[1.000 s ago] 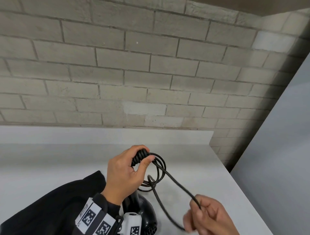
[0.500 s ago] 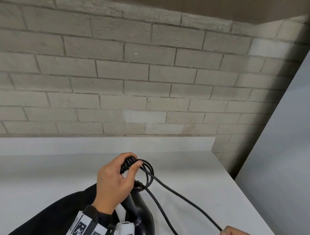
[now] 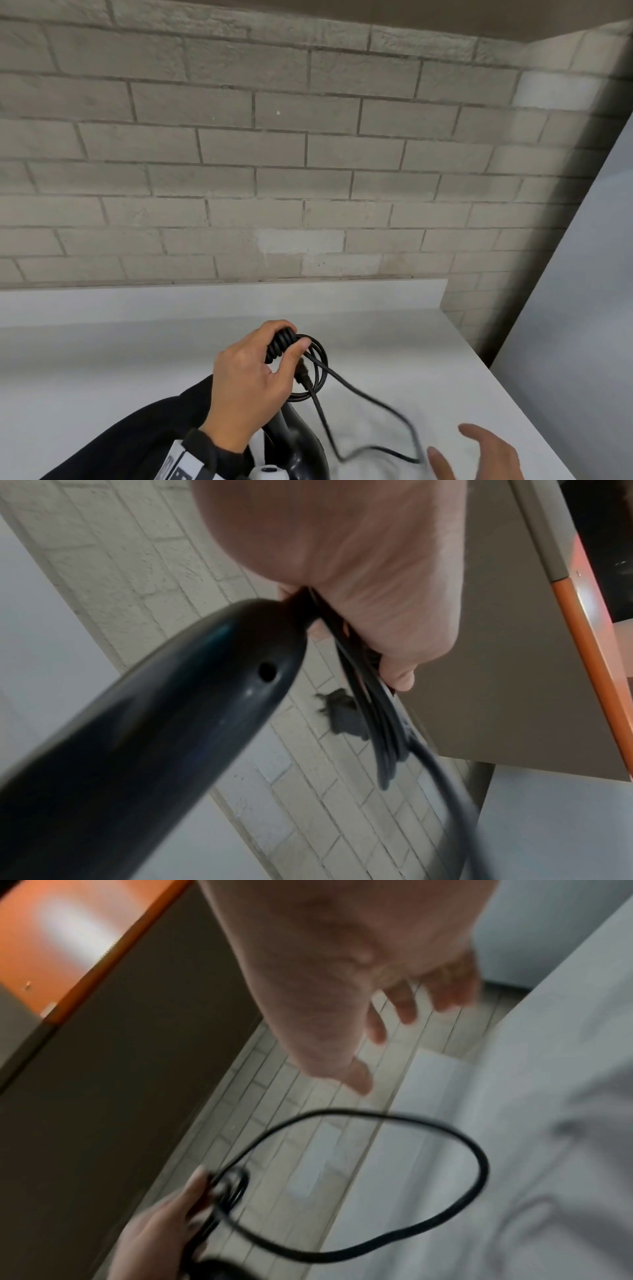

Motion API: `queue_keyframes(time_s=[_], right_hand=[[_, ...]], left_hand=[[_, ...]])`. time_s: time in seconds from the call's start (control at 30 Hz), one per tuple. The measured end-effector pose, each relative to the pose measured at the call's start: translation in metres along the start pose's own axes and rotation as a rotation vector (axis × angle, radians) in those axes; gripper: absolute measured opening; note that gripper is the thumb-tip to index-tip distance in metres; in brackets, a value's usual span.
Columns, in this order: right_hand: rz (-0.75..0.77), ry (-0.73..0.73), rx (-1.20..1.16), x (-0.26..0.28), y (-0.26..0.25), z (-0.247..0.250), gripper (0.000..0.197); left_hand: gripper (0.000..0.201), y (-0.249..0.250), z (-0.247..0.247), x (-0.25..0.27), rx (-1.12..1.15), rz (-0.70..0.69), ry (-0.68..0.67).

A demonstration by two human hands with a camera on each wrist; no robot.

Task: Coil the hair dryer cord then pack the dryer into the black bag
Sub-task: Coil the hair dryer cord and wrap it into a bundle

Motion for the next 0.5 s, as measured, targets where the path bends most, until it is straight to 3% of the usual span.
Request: queue_keyframes(time_s=[0.07,0.1,0.17,0.23,0.3,0.43,0.5], right_hand=[[0.077,0.115,-0.035,0.008,-0.028,-0.005,0.031],[0.188,0.120,-0.091,0.016,-0.052,-0.009,0.023],[0.328,0.024,-0.092,0.027,-0.090,-0.028,0.015],[0.319,-0.197,-0.113,0.035,-0.107,-0.063,0.035],[0.386,-0.269,-0.103,0.044,-0.122,-0.080,0.053],[0.445,-0.310,-0.148,0.039,-0.144,-0.079,0.021],[0.434,-0.456,-0.157,0.033,-0.143,-0.085,0.022]], left_hand=[[0.030,0.003,-0.003,0.000,-0.022,-0.004,-0.007],[0.029,0.005,-0.005,0.000,-0.035,-0.012,-0.015],[0.029,0.008,-0.009,-0.001,-0.051,-0.023,-0.028],[0.028,0.010,-0.011,-0.001,-0.049,-0.023,-0.032],[0.026,0.012,-0.013,-0.001,-0.050,-0.026,-0.046],[0.029,0.013,-0.018,0.000,-0.027,-0.028,-0.075],[0.032,0.009,-0.015,-0.001,-0.010,-0.010,-0.059]])
Point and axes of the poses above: each hand's wrist, its own x-axis away from the middle knuckle, its own z-axis out of the back of the hand, y = z × x, the point moved 8 cm from there along -x, towards the middle knuckle, and after that the axes turned 15 degrees about x, right-handed, at the moved point
